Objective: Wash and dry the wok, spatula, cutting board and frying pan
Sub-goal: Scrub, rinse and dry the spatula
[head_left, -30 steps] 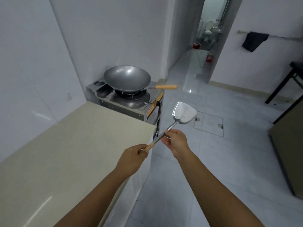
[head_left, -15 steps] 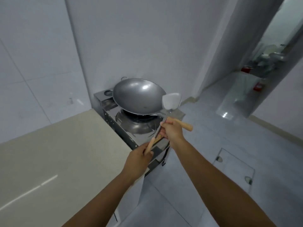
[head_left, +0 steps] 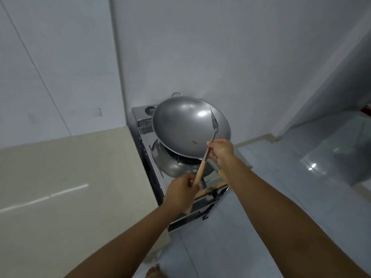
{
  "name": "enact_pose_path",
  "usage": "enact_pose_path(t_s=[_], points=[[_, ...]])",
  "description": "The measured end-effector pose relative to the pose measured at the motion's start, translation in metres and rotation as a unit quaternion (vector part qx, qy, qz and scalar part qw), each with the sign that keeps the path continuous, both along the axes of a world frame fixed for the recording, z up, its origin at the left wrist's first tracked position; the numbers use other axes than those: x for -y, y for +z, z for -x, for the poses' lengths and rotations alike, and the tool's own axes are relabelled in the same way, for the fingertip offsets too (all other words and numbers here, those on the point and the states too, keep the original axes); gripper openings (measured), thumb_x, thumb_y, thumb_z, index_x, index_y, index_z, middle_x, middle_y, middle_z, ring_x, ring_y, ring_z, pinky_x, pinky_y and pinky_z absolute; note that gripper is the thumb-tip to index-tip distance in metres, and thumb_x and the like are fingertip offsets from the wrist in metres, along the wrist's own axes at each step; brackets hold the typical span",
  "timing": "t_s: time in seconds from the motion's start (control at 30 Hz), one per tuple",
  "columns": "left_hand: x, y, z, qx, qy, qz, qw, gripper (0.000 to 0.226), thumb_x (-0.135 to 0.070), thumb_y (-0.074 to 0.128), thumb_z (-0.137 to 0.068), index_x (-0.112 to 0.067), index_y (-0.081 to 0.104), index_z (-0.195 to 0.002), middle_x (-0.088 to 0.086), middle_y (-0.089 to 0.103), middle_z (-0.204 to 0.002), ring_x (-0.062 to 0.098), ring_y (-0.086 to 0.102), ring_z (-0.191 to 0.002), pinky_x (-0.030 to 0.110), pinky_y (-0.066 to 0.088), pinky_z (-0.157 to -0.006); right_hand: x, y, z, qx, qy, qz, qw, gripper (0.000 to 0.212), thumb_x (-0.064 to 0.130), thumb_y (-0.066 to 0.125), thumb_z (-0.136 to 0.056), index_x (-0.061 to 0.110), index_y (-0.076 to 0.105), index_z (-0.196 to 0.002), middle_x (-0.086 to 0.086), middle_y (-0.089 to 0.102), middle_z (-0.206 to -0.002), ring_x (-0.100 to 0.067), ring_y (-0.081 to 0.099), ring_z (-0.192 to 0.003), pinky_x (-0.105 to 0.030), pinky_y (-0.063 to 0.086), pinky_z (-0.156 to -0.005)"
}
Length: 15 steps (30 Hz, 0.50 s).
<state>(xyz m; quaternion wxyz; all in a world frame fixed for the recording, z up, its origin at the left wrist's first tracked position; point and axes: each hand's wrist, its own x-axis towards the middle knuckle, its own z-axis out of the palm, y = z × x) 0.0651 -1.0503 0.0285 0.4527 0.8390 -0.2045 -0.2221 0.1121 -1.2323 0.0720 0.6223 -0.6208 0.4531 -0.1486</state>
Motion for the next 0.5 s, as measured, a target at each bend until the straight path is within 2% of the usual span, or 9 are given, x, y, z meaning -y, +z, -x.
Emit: enact_pose_path(t_s=[0.07, 0.13, 0.2, 0.3, 0.4, 0.5], points=[[0.018, -0.003, -0.013, -0.055, -0.015, -0.013, 0.998, 0.021, -0.033, 0.058, -0.095, -0.015, 0.066, -0.103, 0.004, 0.069, -0.090, 0.021, 0.066, -0.083, 0.037, 0.057, -0.078, 0.016, -0.013, -0.016, -0.036, 0.016, 0.044, 0.998, 0.022, 0.004, 0.072, -0.083, 0.014, 0.055, -0.073, -0.018, 0.067, -0.088, -0.026, 0.064, -0.068, -0.039, 0.058, -0.068], [0.031, -0.008, -0.022, -0.118, -0.024, -0.010, 0.993, 0.024, -0.027, 0.057, -0.096, -0.006, 0.069, -0.099, 0.014, 0.071, -0.095, 0.030, 0.068, -0.090, 0.045, 0.056, -0.085, 0.031, -0.031, -0.032, -0.077, 0.039, 0.087, 0.992, 0.023, 0.009, 0.076, -0.079, 0.018, 0.057, -0.070, -0.017, 0.070, -0.093, -0.032, 0.068, -0.084, -0.046, 0.057, -0.083], [0.042, -0.014, -0.032, -0.159, -0.018, -0.001, 0.987, 0.024, -0.023, 0.057, -0.096, -0.004, 0.070, -0.098, 0.015, 0.072, -0.094, 0.031, 0.069, -0.089, 0.047, 0.056, -0.086, 0.043, -0.049, -0.049, -0.102, 0.067, 0.108, 0.987, 0.022, 0.012, 0.077, -0.077, 0.019, 0.059, -0.068, -0.015, 0.071, -0.093, -0.034, 0.068, -0.091, -0.048, 0.056, -0.087], [0.059, -0.019, -0.042, -0.213, 0.015, 0.034, 0.976, 0.024, -0.020, 0.057, -0.097, 0.000, 0.069, -0.102, 0.015, 0.071, -0.092, 0.028, 0.070, -0.082, 0.040, 0.060, -0.080, 0.036, -0.039, -0.060, -0.130, 0.103, 0.148, 0.975, 0.018, 0.013, 0.077, -0.079, 0.013, 0.063, -0.067, -0.013, 0.071, -0.088, -0.032, 0.067, -0.089, -0.043, 0.056, -0.086], [0.074, -0.020, -0.045, -0.249, 0.055, 0.058, 0.965, 0.021, -0.020, 0.059, -0.097, -0.002, 0.068, -0.102, 0.013, 0.069, -0.088, 0.024, 0.069, -0.076, 0.035, 0.061, -0.075, 0.037, -0.037, -0.071, -0.155, 0.159, 0.187, 0.957, 0.008, 0.017, 0.073, -0.085, 0.009, 0.071, -0.085, -0.012, 0.071, -0.092, -0.027, 0.064, -0.086, -0.028, 0.050, -0.075], [0.085, -0.024, -0.045, -0.267, 0.079, 0.076, 0.957, 0.020, -0.020, 0.060, -0.097, -0.003, 0.068, -0.102, 0.011, 0.069, -0.085, 0.023, 0.070, -0.075, 0.034, 0.061, -0.073, 0.041, -0.043, -0.081, -0.174, 0.199, 0.209, 0.941, 0.017, 0.017, 0.071, -0.087, 0.004, 0.072, -0.098, -0.012, 0.070, -0.095, -0.027, 0.065, -0.091, -0.026, 0.046, -0.072]])
